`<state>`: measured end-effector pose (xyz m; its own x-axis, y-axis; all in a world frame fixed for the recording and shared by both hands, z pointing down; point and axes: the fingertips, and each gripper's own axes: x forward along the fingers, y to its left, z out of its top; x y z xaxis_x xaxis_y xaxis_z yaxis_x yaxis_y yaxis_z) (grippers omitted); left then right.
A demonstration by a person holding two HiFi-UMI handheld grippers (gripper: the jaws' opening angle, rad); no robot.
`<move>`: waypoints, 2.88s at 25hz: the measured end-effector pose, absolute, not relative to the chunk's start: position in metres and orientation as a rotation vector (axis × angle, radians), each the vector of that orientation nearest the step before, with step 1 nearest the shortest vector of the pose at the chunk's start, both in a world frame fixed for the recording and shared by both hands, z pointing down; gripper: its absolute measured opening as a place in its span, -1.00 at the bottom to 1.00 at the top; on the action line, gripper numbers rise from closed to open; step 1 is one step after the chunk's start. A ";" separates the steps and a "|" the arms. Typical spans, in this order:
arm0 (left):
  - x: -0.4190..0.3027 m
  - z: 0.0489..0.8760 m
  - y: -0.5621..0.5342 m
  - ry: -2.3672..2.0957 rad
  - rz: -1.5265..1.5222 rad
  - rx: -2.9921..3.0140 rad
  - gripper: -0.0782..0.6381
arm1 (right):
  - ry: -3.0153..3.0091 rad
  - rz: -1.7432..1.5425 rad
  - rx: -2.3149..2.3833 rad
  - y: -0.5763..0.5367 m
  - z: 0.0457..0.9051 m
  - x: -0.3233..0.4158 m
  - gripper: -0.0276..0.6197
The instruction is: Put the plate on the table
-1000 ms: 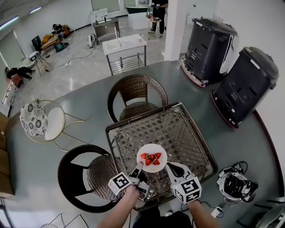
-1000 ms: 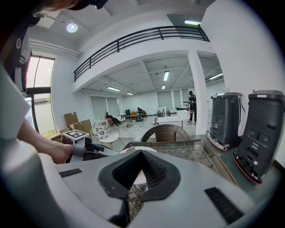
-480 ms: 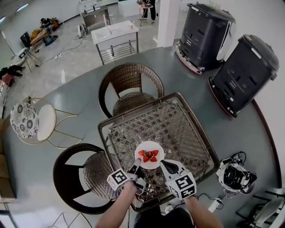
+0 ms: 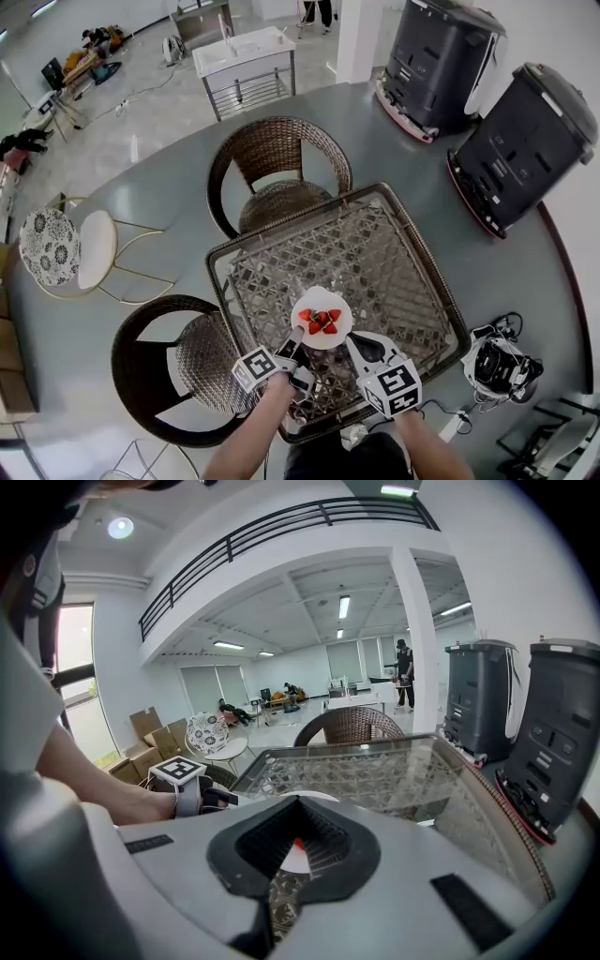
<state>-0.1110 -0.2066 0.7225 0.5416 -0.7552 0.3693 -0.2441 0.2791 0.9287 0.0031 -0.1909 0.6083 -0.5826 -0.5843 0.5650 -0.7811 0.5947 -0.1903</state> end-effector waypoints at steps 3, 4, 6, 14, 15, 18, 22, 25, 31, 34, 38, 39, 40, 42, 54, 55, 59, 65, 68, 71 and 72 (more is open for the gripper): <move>-0.110 0.728 -0.208 -0.995 -0.417 1.279 -0.73 | -2.382 0.589 1.092 -0.193 0.608 0.003 -0.90; -0.111 0.730 -0.208 -0.998 -0.413 1.276 -0.73 | -2.384 0.589 1.093 -0.193 0.607 0.003 -0.90; -0.112 0.733 -0.208 -1.005 -0.406 1.271 -0.73 | -2.385 0.588 1.096 -0.194 0.606 0.003 -0.90; -0.109 0.736 -0.210 -1.022 -0.385 1.268 -0.73 | -2.375 0.600 1.109 -0.190 0.606 0.011 -0.90; -0.109 0.737 -0.210 -1.025 -0.382 1.268 -0.73 | -2.373 0.600 1.111 -0.189 0.606 0.012 -0.90; -0.110 0.738 -0.210 -1.041 -0.363 1.276 -0.73 | -2.371 0.602 1.119 -0.189 0.607 0.015 -0.90; -0.109 0.740 -0.210 -1.064 -0.325 1.287 -0.73 | -2.370 0.605 1.124 -0.188 0.606 0.017 -0.90; -0.109 0.743 -0.209 -1.075 -0.292 1.282 -0.73 | -2.372 0.606 1.124 -0.188 0.605 0.016 -0.90; -0.111 0.746 -0.208 -1.158 -0.165 1.301 -0.71 | -2.369 0.611 1.135 -0.187 0.602 0.020 -0.90; -0.112 0.748 -0.210 -1.198 -0.103 1.316 -0.69 | -2.364 0.612 1.140 -0.186 0.603 0.022 -0.90; -0.112 0.750 -0.211 -1.238 -0.032 1.338 -0.66 | -2.359 0.615 1.146 -0.184 0.604 0.024 -0.90; -0.112 0.750 -0.211 -1.248 -0.017 1.342 -0.66 | -2.359 0.616 1.148 -0.183 0.604 0.025 -0.90; -0.112 0.749 -0.212 -1.260 -0.001 1.345 -0.65 | -2.358 0.618 1.149 -0.183 0.604 0.026 -0.90; -0.112 0.748 -0.213 -1.288 0.033 1.351 -0.64 | -2.358 0.617 1.153 -0.183 0.603 0.027 -0.90; -0.117 0.747 -0.214 -1.358 0.149 1.391 -0.61 | -2.360 0.634 1.151 -0.179 0.603 0.026 -0.90; -0.118 0.746 -0.214 -1.358 0.149 1.394 -0.61 | -2.361 0.635 1.152 -0.178 0.603 0.025 -0.90; -0.122 0.740 -0.214 -1.373 0.161 1.426 -0.61 | -2.365 0.633 1.158 -0.177 0.602 0.025 -0.90; -0.127 0.714 -0.214 -1.438 0.222 1.609 -0.62 | -2.372 0.637 1.189 -0.179 0.598 0.029 -0.90; -0.125 0.690 -0.213 -1.463 0.262 1.767 -0.62 | -2.384 0.635 1.193 -0.178 0.596 0.028 -0.90; -0.121 0.661 -0.213 -1.472 0.291 1.926 -0.62 | -2.402 0.628 1.190 -0.177 0.591 0.024 -0.90; -0.120 0.652 -0.212 -1.474 0.302 1.975 -0.62 | -2.408 0.625 1.188 -0.177 0.589 0.022 -0.90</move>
